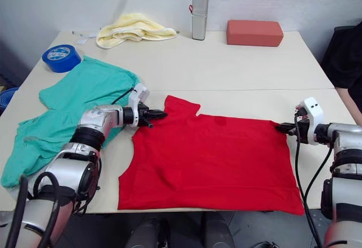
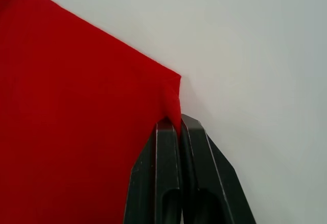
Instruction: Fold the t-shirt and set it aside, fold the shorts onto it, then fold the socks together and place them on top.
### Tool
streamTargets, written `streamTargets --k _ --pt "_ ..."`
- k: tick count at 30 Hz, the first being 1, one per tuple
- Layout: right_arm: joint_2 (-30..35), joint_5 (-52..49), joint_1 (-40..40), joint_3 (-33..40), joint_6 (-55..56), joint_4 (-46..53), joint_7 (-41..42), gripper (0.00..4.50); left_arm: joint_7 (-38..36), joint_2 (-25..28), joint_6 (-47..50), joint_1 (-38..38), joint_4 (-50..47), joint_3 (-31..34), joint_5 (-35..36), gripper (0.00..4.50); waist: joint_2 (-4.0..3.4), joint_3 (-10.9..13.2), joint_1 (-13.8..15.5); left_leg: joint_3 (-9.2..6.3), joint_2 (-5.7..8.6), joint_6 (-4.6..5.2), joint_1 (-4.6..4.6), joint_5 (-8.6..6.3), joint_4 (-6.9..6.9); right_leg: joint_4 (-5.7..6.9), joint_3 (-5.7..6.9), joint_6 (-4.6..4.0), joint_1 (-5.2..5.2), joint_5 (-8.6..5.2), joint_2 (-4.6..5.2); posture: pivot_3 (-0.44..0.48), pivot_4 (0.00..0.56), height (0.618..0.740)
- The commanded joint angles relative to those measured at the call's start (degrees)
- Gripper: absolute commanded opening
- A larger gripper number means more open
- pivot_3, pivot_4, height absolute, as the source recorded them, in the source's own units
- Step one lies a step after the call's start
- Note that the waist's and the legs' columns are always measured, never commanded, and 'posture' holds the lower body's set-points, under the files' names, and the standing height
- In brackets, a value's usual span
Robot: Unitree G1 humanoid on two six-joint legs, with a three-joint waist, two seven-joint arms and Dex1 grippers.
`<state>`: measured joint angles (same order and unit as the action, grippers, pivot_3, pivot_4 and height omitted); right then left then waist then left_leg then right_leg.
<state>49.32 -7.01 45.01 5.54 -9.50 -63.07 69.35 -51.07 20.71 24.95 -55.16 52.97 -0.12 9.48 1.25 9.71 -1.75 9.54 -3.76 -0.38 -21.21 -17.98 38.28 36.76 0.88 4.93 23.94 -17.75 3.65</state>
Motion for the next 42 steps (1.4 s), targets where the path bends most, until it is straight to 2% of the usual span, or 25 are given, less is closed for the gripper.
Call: streamTargets --k 1,4,10,13,20,25,30,36,40,42 --pt "1.29 -1.51 -0.89 2.59 5.39 2.82 0.48 0.04 0.48 0.19 -4.44 0.68 -2.09 2.0 0.86 0.0 0.0 0.0 -0.01 0.01 0.01 0.0 0.0 0.0 0.01 0.0 0.0 0.0 0.0 0.0 0.0 0.0 0.15 0.74" --pt "1.33 -3.69 -4.28 5.27 12.98 6.35 2.13 0.04 -2.02 1.11 -11.79 4.2 -7.45 3.14 1.75 0.0 0.0 0.0 -0.14 0.01 0.01 -0.03 0.02 -0.01 -0.02 0.01 -0.03 0.0 0.02 0.0 -0.03 0.0 0.15 0.74" --pt "1.9 -6.74 -10.52 8.31 19.95 11.69 5.33 0.04 -5.64 3.12 -21.49 9.59 -13.2 2.42 1.13 0.0 -0.01 0.01 -0.06 0.32 -0.03 -0.06 0.03 -0.02 -0.01 0.01 -0.07 0.0 0.03 0.0 -0.06 0.0 0.15 0.74" --pt "1.95 -7.83 -14.05 9.76 24.94 13.89 6.28 0.04 -8.22 5.09 -30.18 12.95 -15.15 1.34 -0.2 0.0 -0.01 0.0 -0.05 0.32 -0.05 -0.06 0.06 -0.02 -0.03 0.01 -0.11 0.0 0.03 0.0 -0.05 0.0 0.15 0.74" --pt "2.47 -7.79 -19.53 10.6 37.06 14.8 7.82 0.04 -10.24 8.88 -50.13 17.72 -13.76 -0.08 -3.77 0.0 -0.01 0.0 -0.07 0.29 -0.1 -0.05 0.18 -0.03 -0.05 0.03 -0.26 -0.01 0.03 0.0 -0.02 0.0 0.15 0.74" --pt "2.4 -7.52 -21.01 11.02 44.74 12.57 5.4 0.04 -6.86 9.6 -60.39 17.79 -10.73 0.78 -4.79 0.0 -0.01 0.0 -0.05 0.22 -0.18 0.05 0.21 -0.06 -0.06 0.02 -0.34 -0.01 0.03 0.0 0.05 0.0 0.15 0.74" --pt "1.51 -7.14 -21.27 9.82 46.05 11.55 4.12 0.04 -5.44 9.79 -61.18 17.4 -8.03 -0.1 -5.92 0.0 -0.01 0.0 -0.08 0.13 -0.21 0.08 0.24 -0.07 -0.07 0.03 -0.37 0.0 0.03 0.0 0.09 0.0 0.15 0.74" --pt "-0.41 -5.79 -16.99 8.81 43.22 9.55 -1.49 0.04 -1.51 7.17 -53.6 14.57 -6.5 -0.01 -5.65 0.0 -0.01 0.0 -0.16 0.14 -0.21 0.11 0.25 -0.07 -0.03 0.08 -0.38 0.0 0.03 0.0 0.05 0.0 0.15 0.74" --pt "-0.95 0.23 -12.56 6.24 49.8 5.18 -8.85 0.04 5.33 6.17 -50.91 10.58 -4.0 -2.17 -10.76 0.0 0.0 0.01 -0.11 0.15 -0.17 0.11 0.24 -0.07 -0.03 0.09 -0.37 0.0 0.03 0.0 0.0 0.0 0.15 0.74" --pt "-0.66 2.03 -11.25 5.67 54.49 3.89 -11.78 0.04 5.72 6.18 -55.71 10.02 -3.42 -2.77 -11.73 0.0 -0.01 0.01 -0.1 0.17 -0.11 0.11 0.24 -0.07 -0.03 0.07 -0.37 0.0 0.03 0.0 -0.02 0.0 0.15 0.74"
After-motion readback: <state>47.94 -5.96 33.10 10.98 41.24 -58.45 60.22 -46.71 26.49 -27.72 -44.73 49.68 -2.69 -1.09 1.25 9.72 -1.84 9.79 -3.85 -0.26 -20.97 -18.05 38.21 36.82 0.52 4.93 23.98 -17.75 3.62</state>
